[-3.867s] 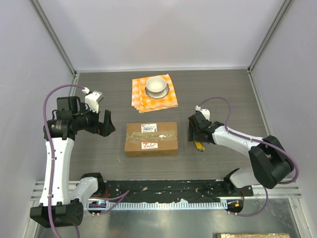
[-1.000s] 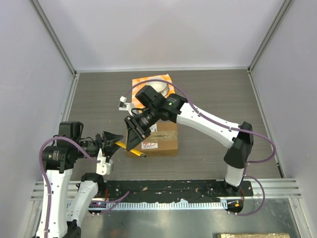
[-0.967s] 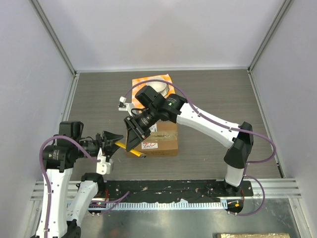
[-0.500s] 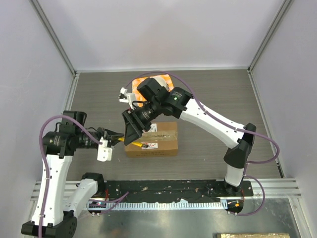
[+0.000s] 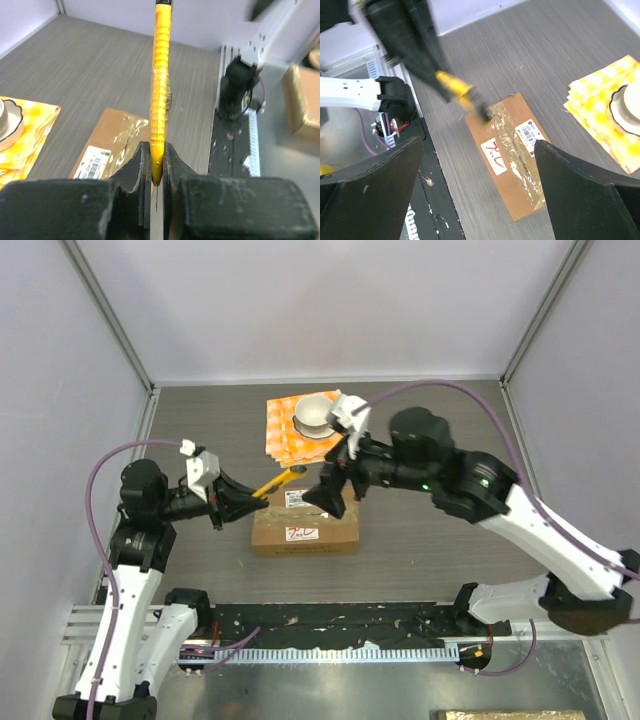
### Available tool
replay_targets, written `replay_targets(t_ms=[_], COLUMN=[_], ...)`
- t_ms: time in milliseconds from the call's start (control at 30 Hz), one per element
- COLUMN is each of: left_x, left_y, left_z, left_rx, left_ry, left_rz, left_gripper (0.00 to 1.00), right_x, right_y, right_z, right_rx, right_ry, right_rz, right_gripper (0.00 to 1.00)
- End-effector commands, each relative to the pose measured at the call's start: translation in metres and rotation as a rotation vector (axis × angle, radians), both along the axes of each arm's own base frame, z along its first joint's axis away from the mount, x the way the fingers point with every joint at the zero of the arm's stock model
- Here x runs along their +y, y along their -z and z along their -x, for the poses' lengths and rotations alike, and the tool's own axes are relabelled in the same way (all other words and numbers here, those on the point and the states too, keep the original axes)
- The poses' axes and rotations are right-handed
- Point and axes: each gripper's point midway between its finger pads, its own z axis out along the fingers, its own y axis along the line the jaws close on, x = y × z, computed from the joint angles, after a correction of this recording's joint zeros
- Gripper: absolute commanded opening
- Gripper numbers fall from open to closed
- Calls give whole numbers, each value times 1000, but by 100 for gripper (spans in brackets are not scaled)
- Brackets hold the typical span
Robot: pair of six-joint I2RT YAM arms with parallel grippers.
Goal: Unpack the express box
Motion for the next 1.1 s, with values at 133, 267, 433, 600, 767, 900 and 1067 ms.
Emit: replay_targets(t_ms=[133, 267, 433, 600, 767, 900, 1067], left_x=[-10, -11, -11, -11, -11, -11, -12], left_y=[-80, -86, -90, -82, -81, -76, -77], left_z=[-20, -16, -8, -7, -8, -10, -14], left_rx=[109, 107, 98, 125, 141, 162, 178], left_ry=[-27, -25, -23, -27, -37, -43, -49], left_rz=[258, 271, 282, 283, 294, 297, 303], left_gripper=[0, 0, 0, 0, 0, 0, 0], right_x=[-16, -5, 12, 23, 23, 27, 36], right_y=[-27, -26, -30, -43, -63, -68, -68], right_z=[29, 34, 26, 13, 0, 3, -4], right_rx=[-109, -93, -76, 60, 50, 46, 66], right_ry=[-107, -167, -197, -286, -312, -344, -344], right_rz=[-134, -148, -153, -234, -329, -364, -378], right_gripper=[100, 99, 95, 85, 86, 87, 86])
